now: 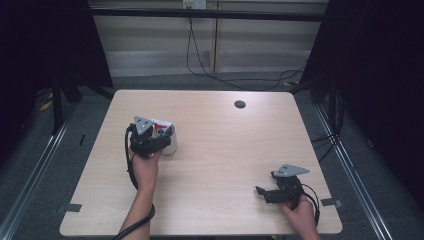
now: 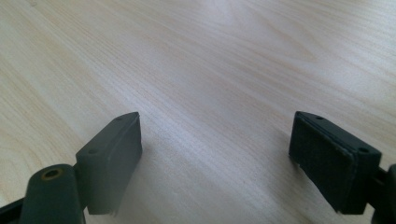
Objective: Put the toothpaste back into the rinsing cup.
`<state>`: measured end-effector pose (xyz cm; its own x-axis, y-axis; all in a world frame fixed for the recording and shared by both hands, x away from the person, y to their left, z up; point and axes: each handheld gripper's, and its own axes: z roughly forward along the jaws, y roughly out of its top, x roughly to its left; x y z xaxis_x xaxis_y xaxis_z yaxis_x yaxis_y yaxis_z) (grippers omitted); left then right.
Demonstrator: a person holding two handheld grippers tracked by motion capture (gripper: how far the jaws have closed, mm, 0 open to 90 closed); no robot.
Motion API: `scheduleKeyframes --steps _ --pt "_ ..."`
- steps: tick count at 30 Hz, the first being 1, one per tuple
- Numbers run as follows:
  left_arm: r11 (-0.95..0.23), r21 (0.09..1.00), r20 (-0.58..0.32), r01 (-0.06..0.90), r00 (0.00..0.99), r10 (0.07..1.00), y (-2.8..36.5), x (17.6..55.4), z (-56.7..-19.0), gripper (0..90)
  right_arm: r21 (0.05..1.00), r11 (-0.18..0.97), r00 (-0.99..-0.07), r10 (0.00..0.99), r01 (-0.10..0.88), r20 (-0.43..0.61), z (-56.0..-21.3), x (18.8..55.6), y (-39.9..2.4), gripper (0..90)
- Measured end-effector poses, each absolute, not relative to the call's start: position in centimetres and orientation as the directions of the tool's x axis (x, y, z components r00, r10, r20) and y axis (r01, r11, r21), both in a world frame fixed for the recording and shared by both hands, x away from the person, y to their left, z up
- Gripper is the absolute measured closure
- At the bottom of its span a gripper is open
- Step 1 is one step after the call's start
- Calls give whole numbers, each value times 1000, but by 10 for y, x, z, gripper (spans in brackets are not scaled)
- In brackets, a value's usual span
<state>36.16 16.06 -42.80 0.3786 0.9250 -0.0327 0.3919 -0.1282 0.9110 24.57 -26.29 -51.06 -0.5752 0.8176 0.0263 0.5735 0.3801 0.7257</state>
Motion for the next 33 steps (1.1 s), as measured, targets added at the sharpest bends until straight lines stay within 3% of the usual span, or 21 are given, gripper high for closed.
scheduleKeyframes --steps 20,33 --pt "-149 907 -29 394 411 911 170 353 -424 173 727 381 -576 817 572 25 -511 246 -263 166" --pt "-149 915 -35 375 440 897 175 343 -424 169 726 380 -575 818 574 26 -511 246 -263 166"
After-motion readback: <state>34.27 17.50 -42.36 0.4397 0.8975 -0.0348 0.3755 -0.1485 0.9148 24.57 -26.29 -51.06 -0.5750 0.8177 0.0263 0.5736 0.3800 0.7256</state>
